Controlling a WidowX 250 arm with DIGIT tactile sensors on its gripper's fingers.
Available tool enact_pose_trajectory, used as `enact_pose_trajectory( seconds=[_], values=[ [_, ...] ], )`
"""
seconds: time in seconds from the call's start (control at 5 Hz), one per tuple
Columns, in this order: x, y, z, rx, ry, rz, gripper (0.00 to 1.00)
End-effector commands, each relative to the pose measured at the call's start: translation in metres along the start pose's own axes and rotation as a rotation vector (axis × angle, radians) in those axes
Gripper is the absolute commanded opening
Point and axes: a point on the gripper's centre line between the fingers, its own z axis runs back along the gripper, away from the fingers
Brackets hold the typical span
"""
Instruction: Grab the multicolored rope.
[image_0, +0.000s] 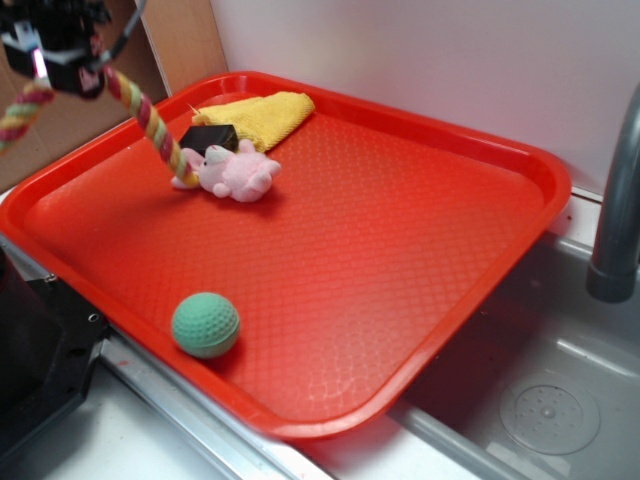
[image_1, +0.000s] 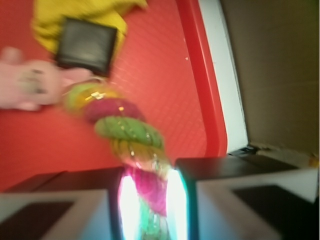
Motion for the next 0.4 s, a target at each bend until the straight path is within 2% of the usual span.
enact_pose_trajectory(
  seconds=[0.0, 0.2],
  values=[
    [-0.007, -0.031, 0.075, -0.077, -0.1, -0.022, 0.0],
    [-0.011, -0.04, 0.088, -0.085, -0.158, -0.14, 0.0]
  ],
)
